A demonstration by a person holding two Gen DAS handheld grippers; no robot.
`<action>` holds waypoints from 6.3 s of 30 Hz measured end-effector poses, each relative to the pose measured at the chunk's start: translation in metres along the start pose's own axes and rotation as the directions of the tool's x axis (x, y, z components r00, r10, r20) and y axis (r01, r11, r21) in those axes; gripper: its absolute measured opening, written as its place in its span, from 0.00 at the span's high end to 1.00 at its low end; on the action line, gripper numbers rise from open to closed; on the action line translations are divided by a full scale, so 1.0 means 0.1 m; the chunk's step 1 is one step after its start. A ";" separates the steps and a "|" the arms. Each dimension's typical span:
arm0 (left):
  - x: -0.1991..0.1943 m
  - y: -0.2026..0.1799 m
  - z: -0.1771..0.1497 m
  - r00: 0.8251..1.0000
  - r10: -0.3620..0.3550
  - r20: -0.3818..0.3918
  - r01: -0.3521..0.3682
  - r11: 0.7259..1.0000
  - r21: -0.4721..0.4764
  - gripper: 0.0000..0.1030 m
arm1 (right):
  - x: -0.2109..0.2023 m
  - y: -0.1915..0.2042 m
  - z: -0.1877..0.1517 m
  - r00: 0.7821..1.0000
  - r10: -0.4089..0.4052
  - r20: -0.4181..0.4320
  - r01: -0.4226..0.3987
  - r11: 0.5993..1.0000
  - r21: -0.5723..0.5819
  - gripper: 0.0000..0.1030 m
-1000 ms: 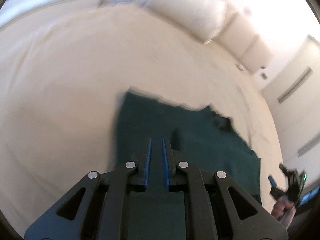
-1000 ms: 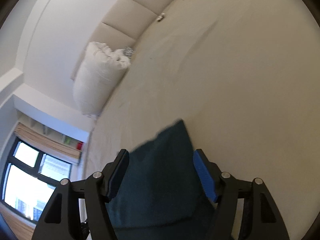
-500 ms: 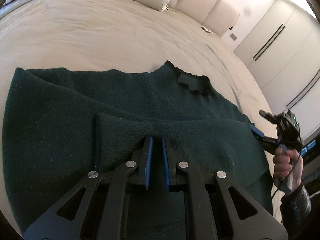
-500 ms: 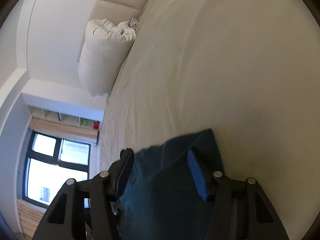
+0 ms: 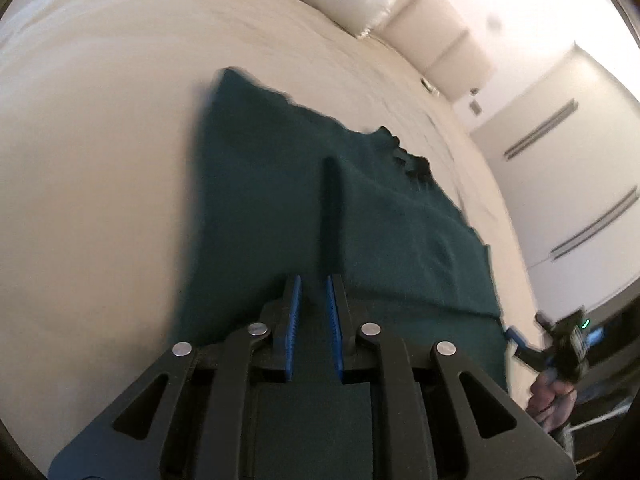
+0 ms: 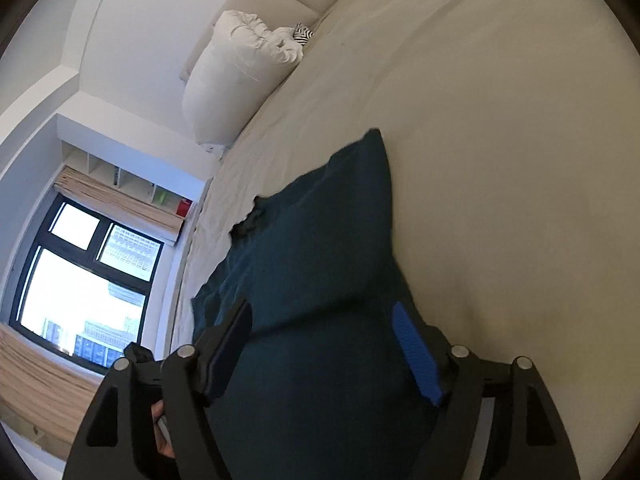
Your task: Fold small clothes
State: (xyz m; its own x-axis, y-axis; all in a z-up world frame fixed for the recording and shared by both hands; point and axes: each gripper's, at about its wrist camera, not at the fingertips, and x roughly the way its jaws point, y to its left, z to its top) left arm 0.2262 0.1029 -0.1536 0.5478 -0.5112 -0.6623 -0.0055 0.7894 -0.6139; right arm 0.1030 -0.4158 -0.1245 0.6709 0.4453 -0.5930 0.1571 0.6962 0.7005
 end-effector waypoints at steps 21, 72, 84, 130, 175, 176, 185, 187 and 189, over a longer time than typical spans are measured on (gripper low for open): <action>-1.30 -0.14 -1.16 0.988 0.148 0.049 -0.150 0.988 0.024 0.87 | -0.87 0.26 -1.20 0.972 -0.236 0.009 0.232 0.946 -0.225 0.25; -1.54 0.25 -2.34 0.930 -0.041 -0.366 0.050 0.999 0.017 0.67 | -1.06 -0.41 -1.72 0.947 0.007 -0.321 0.012 0.998 0.059 0.49; -1.58 0.20 -2.35 0.930 -0.018 -0.366 0.043 0.997 0.060 0.96 | -1.09 -0.43 -1.79 0.937 -0.031 -0.347 0.043 0.999 0.026 0.90; -0.71 0.25 0.37 0.858 -0.497 0.132 0.505 0.769 -0.391 0.96 | 0.17 0.17 0.48 0.990 0.136 -0.048 -0.127 0.981 0.147 0.92; -0.02 0.25 0.52 0.994 -0.070 0.080 0.080 0.990 -0.119 0.23 | 0.60 0.20 0.52 0.926 -0.377 -0.001 0.368 0.906 -0.211 0.42; -0.07 0.25 0.49 0.993 -0.072 0.090 0.082 0.990 -0.115 0.23 | 0.59 0.19 0.50 0.927 -0.375 -0.006 0.365 0.907 -0.210 0.42; -0.24 0.07 0.15 0.996 -0.046 0.072 0.044 0.999 0.029 0.29 | 0.47 0.16 0.28 0.944 -0.326 -0.051 0.312 0.931 -0.190 0.54; -0.28 0.06 0.10 0.997 -0.031 0.066 0.027 0.998 0.060 0.34 | 0.43 0.14 0.24 0.952 -0.301 -0.057 0.286 0.940 -0.184 0.55; -0.26 0.08 0.07 0.999 -0.017 0.051 0.015 0.998 0.056 0.42 | 0.41 0.13 0.22 0.955 -0.290 -0.055 0.277 0.945 -0.172 0.56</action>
State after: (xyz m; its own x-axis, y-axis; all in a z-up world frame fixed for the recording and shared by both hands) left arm 0.2173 0.1250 -0.1384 0.5897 -0.5069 -0.6288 0.0490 0.7995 -0.5986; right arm 0.1489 -0.4010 -0.1312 0.5558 0.2541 -0.7916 0.2100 0.8784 0.4294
